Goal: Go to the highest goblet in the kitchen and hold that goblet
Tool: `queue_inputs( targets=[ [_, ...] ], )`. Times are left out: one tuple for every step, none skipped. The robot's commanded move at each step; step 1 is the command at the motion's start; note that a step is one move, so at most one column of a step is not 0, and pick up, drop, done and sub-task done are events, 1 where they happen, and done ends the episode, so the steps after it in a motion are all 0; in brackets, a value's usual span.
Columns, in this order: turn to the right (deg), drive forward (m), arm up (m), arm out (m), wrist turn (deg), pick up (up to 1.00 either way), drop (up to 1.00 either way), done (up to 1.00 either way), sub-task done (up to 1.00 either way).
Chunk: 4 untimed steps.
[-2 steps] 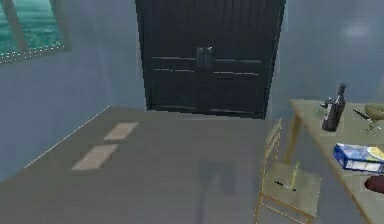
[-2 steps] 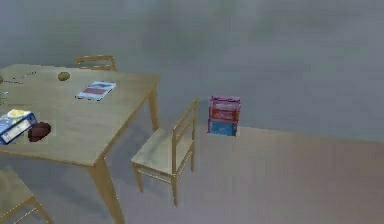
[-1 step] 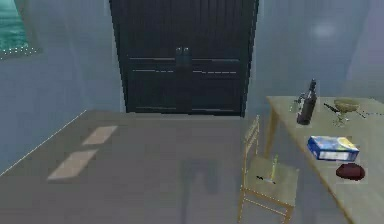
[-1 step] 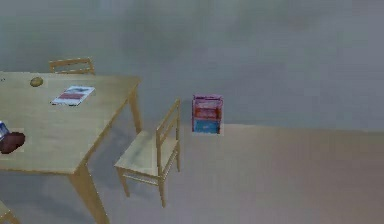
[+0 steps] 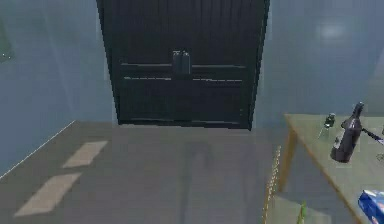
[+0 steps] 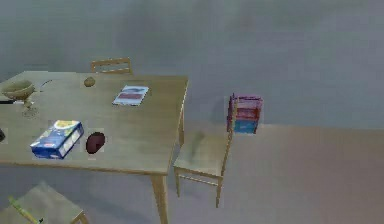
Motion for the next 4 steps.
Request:
queue_inputs(
  targets=[
    [-45.0,0.0,0.0,0.0,0.0,0.0,0.0,0.0,0.0],
    [-45.0,0.0,0.0,0.0,0.0,0.0,0.0,0.0,0.0],
    [-45.0,0.0,0.0,0.0,0.0,0.0,0.0,0.0,0.0],
    [-15.0,0.0,0.0,0.0,0.0,0.0,0.0,0.0,0.0]
  ],
)
